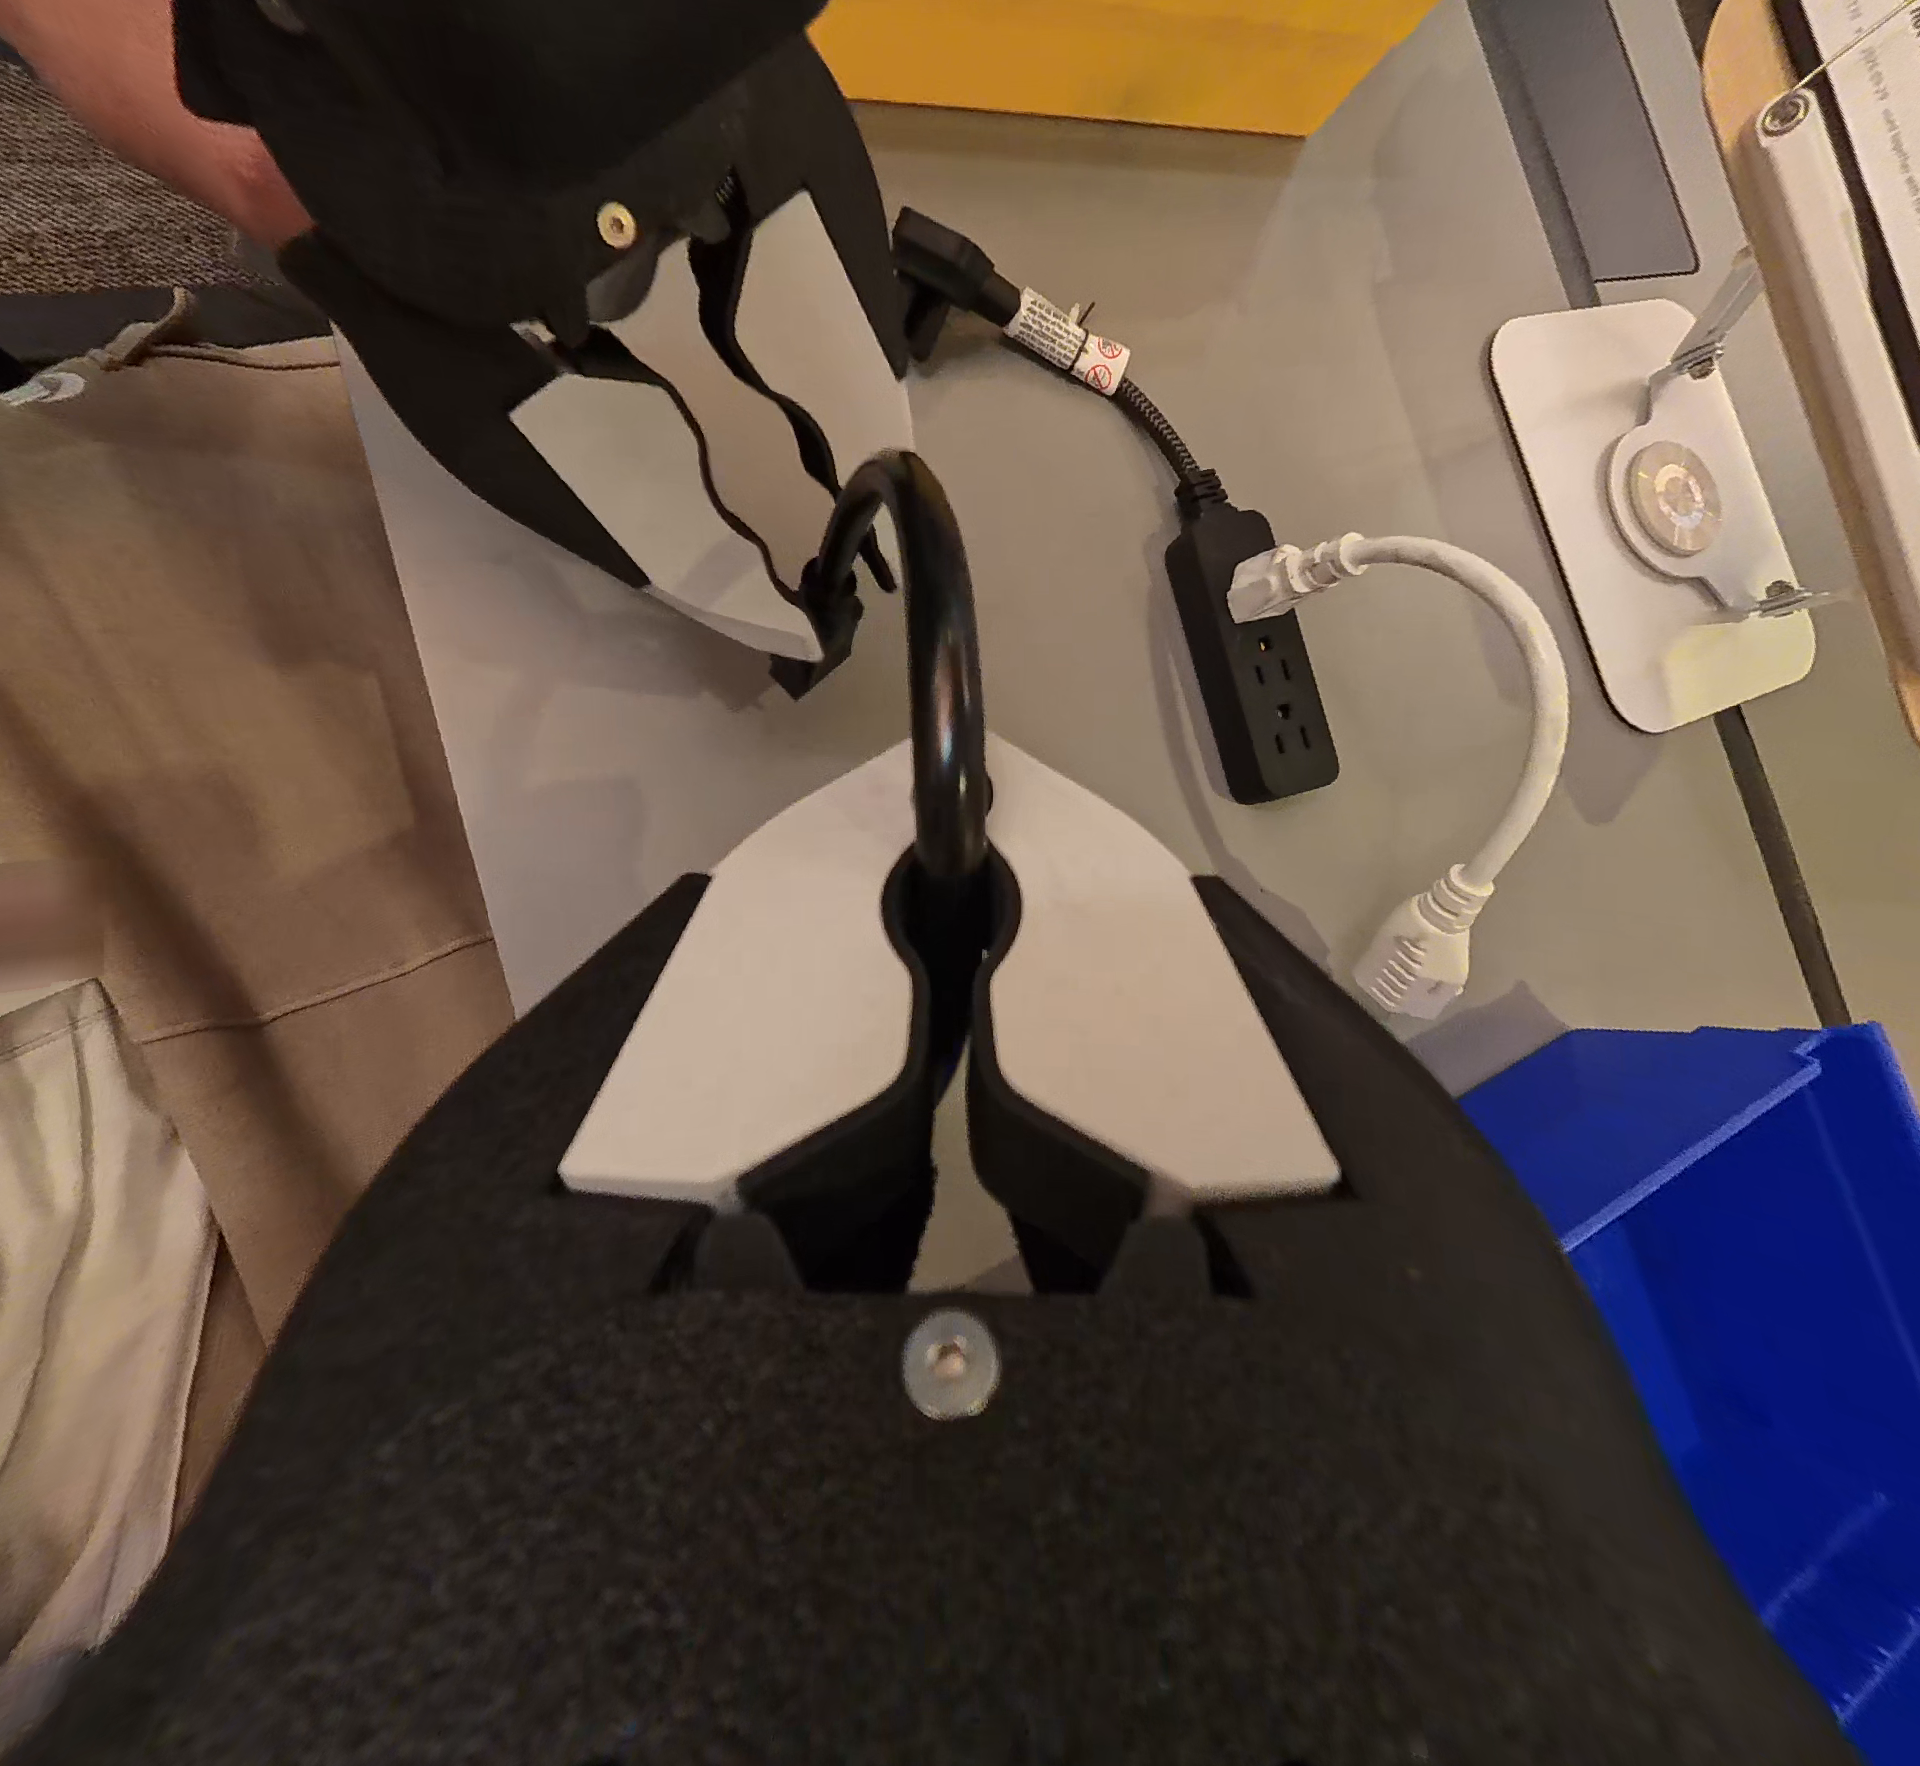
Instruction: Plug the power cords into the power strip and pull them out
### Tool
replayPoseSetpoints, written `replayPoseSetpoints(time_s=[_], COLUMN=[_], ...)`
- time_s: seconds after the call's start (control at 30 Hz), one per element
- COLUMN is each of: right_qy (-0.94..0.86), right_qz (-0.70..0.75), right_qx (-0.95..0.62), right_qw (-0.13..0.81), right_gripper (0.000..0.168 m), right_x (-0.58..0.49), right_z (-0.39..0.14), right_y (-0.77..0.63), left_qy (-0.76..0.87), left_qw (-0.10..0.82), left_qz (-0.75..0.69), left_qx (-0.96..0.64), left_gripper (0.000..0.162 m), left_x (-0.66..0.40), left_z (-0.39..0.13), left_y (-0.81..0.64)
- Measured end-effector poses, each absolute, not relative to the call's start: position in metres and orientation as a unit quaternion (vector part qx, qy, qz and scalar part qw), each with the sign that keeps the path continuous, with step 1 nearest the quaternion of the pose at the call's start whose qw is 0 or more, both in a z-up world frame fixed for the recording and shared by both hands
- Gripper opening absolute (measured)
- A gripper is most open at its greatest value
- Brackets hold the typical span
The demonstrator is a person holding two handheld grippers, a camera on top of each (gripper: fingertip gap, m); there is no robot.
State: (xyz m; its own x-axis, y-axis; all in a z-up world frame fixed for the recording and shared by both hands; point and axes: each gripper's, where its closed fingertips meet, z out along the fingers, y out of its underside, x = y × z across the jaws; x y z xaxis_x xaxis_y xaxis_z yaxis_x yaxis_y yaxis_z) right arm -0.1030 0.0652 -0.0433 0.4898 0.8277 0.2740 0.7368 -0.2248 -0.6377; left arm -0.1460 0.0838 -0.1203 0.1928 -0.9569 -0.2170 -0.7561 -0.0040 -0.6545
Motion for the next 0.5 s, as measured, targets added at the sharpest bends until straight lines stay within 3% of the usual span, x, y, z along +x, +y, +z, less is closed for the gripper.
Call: replayPoseSetpoints(time_s=[0.4,0.5], right_qy=[-0.523,-0.523], right_qz=[0.045,0.051], right_qx=[-0.772,-0.771], right_qw=[0.359,0.360], right_gripper=[0.000,0.000], right_x=[-0.106,-0.108], right_z=[-0.050,-0.049], right_y=[0.061,0.060], left_qy=[0.622,0.616], left_qw=[0.302,0.291], left_qz=[-0.123,-0.126], left_qx=[-0.712,-0.721], left_gripper=[0.017,0.023], left_x=[-0.152,-0.154], left_z=[-0.130,-0.131], left_y=[0.080,0.079])
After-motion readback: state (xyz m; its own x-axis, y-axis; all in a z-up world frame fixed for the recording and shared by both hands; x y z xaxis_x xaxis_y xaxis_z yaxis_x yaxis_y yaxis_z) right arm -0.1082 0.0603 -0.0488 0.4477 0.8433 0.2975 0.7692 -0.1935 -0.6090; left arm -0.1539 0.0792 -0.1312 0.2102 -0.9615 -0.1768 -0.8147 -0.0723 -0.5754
